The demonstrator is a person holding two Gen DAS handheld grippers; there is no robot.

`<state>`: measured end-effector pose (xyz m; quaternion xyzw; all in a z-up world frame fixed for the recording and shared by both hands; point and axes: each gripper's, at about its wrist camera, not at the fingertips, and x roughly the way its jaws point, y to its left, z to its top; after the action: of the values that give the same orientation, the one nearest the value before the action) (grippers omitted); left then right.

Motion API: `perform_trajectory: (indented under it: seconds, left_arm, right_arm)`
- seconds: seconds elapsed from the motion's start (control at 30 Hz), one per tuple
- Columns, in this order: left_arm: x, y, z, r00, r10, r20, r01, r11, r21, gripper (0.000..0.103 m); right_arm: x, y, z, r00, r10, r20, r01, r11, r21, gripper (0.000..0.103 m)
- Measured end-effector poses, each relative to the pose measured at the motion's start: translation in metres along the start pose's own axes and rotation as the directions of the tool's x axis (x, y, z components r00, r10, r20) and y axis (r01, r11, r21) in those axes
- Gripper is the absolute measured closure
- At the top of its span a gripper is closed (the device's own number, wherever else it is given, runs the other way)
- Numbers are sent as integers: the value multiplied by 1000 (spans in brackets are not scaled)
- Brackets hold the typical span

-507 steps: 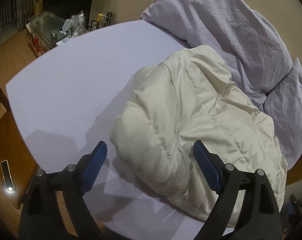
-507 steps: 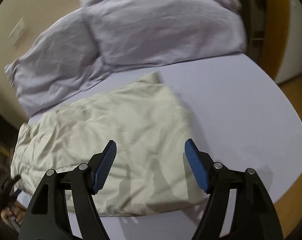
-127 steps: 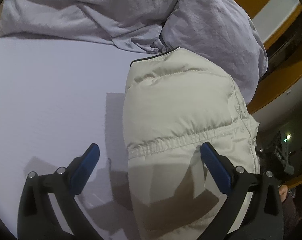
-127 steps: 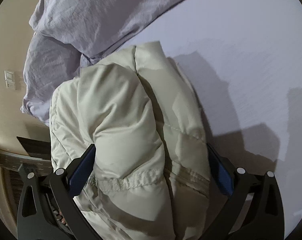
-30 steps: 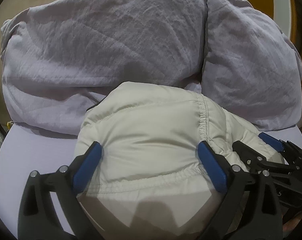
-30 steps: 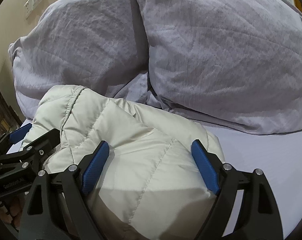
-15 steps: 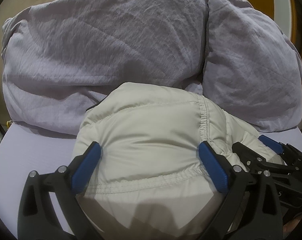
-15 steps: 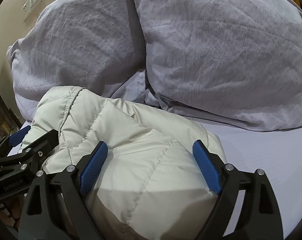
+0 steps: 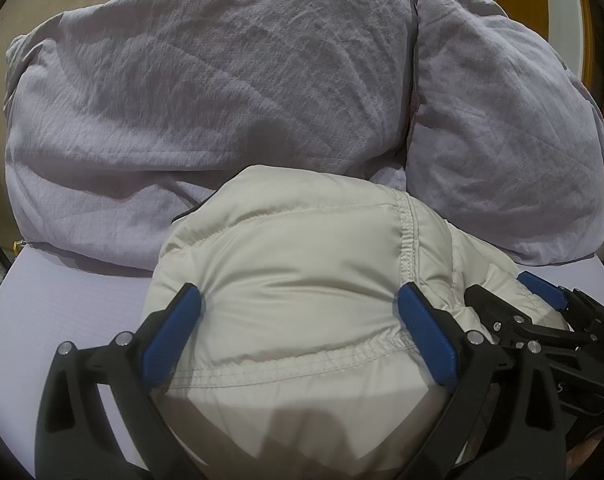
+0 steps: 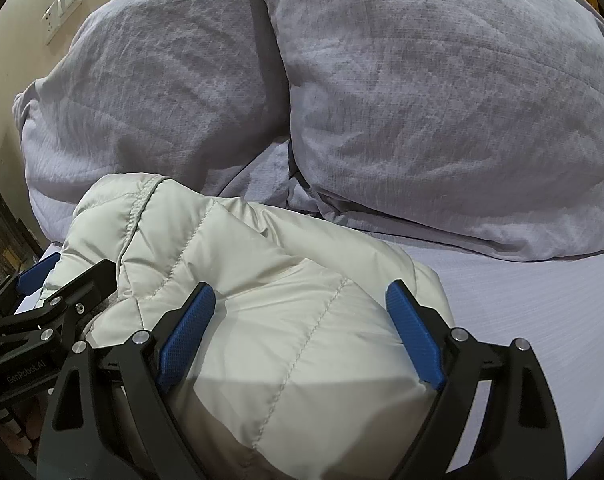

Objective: Fold large clothes

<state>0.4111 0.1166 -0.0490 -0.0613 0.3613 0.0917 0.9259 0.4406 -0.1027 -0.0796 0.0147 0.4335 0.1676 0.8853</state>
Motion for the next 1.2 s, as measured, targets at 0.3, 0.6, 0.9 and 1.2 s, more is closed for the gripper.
perform_trajectory:
  seconds: [0.3,0.6,0.9,1.2]
  left_arm:
    - [3,-2,2,1000,16,-3,-16,1000,11,4]
    - [-7,-5,1,999,39,-30,-38,998,40,2]
    - [-63,7,-19,999,3,-44,-3,1000,0,2]
    - [-163,20,-62,1000,-29,4,29,999,-18,2]
  right_arm:
    - [0,0,0,999,-38,-11,38,999,-4,14]
    - [-25,2,-10,989,-125,-73,125,992,-11,8]
    - [-104,6,-32,988,-154,-31,153,988,-37,7]
    - [-178,18,-70,992,-126,-21,125,991,-37,1]
